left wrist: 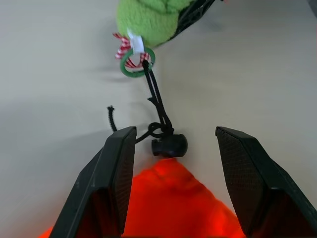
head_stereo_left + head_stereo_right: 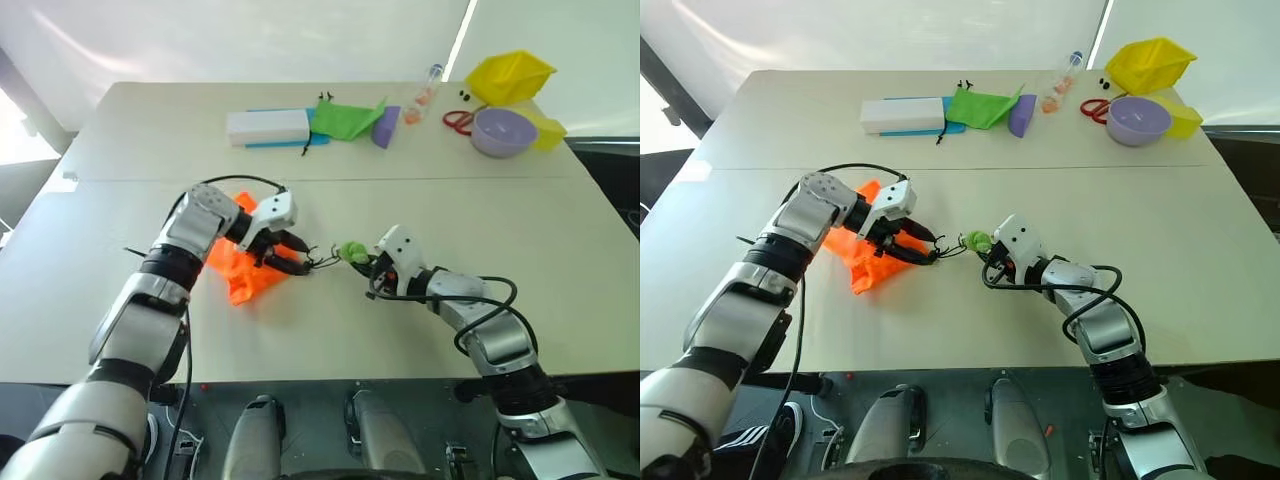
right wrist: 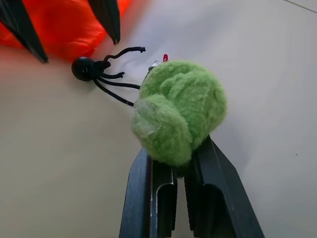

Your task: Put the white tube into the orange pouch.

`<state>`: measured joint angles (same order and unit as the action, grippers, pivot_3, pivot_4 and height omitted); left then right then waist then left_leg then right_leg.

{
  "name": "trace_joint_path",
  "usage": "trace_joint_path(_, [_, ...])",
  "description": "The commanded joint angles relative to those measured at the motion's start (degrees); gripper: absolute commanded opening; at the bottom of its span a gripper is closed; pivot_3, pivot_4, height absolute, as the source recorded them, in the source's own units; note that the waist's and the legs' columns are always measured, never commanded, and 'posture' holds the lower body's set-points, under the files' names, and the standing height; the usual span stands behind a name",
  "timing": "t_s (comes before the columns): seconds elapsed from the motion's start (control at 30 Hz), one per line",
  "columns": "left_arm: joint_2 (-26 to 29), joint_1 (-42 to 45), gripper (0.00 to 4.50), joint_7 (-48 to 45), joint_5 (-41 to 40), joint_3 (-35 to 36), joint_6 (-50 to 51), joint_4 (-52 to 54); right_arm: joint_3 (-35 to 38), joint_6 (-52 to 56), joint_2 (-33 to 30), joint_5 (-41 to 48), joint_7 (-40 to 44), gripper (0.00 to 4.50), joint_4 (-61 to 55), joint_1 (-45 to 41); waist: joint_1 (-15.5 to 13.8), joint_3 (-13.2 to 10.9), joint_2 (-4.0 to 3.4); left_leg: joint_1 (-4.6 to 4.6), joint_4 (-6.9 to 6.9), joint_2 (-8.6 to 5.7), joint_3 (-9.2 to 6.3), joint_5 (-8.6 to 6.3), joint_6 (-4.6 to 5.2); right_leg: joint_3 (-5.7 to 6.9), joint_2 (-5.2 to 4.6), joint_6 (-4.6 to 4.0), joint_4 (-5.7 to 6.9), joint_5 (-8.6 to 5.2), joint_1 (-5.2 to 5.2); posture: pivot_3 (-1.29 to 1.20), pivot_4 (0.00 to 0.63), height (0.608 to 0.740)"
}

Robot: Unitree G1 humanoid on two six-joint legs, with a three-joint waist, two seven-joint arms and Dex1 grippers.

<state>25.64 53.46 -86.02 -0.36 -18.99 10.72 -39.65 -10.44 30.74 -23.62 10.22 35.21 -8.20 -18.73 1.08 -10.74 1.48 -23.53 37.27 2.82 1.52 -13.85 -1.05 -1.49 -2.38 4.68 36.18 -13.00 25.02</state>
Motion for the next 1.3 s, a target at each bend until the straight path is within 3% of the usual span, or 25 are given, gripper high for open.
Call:
trace_joint_path(0.03, [1.64, -1.49, 2.71, 2.31, 0.51, 0.75, 2.38, 5.94, 0.42, -1.49, 0.43, -0.06, 0.17, 0.0, -0.33, -1.04, -0.05, 0.0, 0.0, 0.0, 0.0, 0.0, -0.01, 0.0, 0.0, 0.0, 0.0, 0.0, 0.01, 0.0, 0.0, 0.0, 0.15, 0.74])
trace_joint_path(0.43, [0.93, -6.44, 2.71, 12.81, -0.29, 2.5, 5.36, 13.24, 0.05, -2.24, 0.92, -0.4, 0.42, 0.0, 0.31, -1.0, -0.27, 0.0, 0.0, 0.03, 0.11, -0.01, -0.02, 0.0, 0.0, 0.01, -0.01, -0.1, 0.03, -0.04, -0.06, 0.0, 0.15, 0.74])
trace_joint_path(0.97, [2.09, -8.15, 2.71, 13.49, 0.15, -0.17, 7.35, 14.83, 0.25, -2.05, 0.75, -0.47, 0.54, 0.0, 0.21, -1.26, -0.24, 0.0, 0.0, 0.05, 0.12, -0.01, -0.02, 0.0, 0.0, 0.0, -0.01, -0.07, 0.05, -0.03, -0.08, 0.0, 0.15, 0.74])
trace_joint_path(1.07, [1.75, -7.86, 1.92, 14.55, 0.57, -0.09, 6.65, 14.46, 0.36, -2.12, 0.64, -0.53, 0.61, 0.0, 0.38, -1.41, -0.23, 0.0, 0.0, 0.07, 0.13, -0.01, -0.02, 0.0, 0.0, 0.0, -0.01, -0.1, 0.05, -0.04, -0.11, 0.0, 0.15, 0.74])
trace_joint_path(1.1, [1.74, -7.81, 1.44, 14.6, 0.68, -0.18, 6.29, 14.57, 0.33, -2.16, 0.62, -0.6, 0.6, 0.0, 0.38, -1.4, -0.22, 0.0, 0.0, 0.07, 0.13, -0.01, -0.02, 0.0, 0.0, 0.0, -0.01, -0.1, 0.05, -0.04, -0.11, 0.0, 0.15, 0.74])
trace_joint_path(1.3, [1.86, -7.75, 1.44, 13.66, -0.13, 0.01, 6.73, 15.17, 0.31, -2.1, 0.74, -0.68, 0.57, 0.0, 0.45, -1.62, -0.26, 0.0, 0.0, 0.08, 0.14, -0.01, -0.02, 0.0, 0.0, 0.0, -0.01, -0.09, 0.05, -0.03, -0.11, 0.0, 0.15, 0.74])
